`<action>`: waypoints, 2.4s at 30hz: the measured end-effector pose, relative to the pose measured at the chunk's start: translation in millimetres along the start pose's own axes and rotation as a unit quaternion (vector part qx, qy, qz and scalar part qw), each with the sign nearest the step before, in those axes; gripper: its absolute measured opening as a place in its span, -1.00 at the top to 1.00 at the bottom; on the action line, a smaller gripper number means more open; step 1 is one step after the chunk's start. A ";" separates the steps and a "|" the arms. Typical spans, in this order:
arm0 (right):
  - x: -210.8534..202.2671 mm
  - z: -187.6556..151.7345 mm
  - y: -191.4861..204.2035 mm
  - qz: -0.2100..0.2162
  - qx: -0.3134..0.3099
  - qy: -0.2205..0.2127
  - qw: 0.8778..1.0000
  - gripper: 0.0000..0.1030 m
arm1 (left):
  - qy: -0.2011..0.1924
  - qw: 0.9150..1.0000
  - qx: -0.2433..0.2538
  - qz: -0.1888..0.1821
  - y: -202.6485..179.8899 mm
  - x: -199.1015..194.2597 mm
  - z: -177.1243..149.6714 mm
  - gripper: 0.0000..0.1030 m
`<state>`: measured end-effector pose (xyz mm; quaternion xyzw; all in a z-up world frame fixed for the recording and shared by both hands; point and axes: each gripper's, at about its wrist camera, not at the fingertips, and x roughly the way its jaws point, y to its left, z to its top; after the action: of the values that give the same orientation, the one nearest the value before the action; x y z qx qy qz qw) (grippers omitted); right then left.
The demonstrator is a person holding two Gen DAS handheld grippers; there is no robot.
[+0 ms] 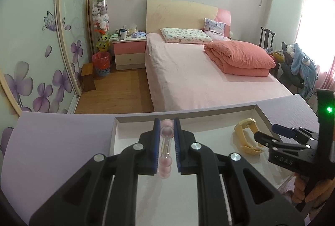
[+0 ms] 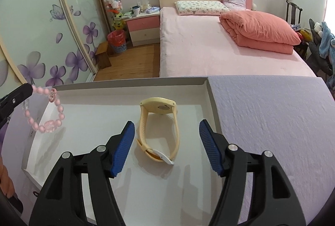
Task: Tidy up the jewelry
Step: 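Open both tools to drop the watch and bracelet into the tray, then move the right tool to the silver ring while the left tool approaches the silver bangle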
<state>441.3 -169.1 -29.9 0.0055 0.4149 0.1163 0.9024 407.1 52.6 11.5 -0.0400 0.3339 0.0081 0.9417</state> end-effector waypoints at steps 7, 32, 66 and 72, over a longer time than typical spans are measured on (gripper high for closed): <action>-23.3 -10.9 -3.7 0.007 -0.013 -0.021 1.000 -0.25 | -0.012 1.000 -0.015 0.015 6.8 -11.4 -1.0 0.24; -155.9 -195.3 11.9 0.095 -0.032 -0.015 0.995 -0.03 | -0.044 0.999 -0.016 0.002 12.7 -220.6 -180.0 -0.50; -139.9 -222.6 35.3 0.028 -0.060 0.026 0.998 0.56 | 0.013 0.999 0.021 -0.030 -27.6 -231.5 -255.4 -0.75; -154.7 -213.6 9.2 0.026 -0.023 0.006 0.999 0.56 | 0.036 0.998 0.046 -0.029 -51.4 -214.8 -260.9 -0.77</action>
<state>181.9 -211.8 -53.3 -0.0057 0.4175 0.1490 0.8964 78.5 -17.2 -51.6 -0.0064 0.3667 -0.0362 0.9296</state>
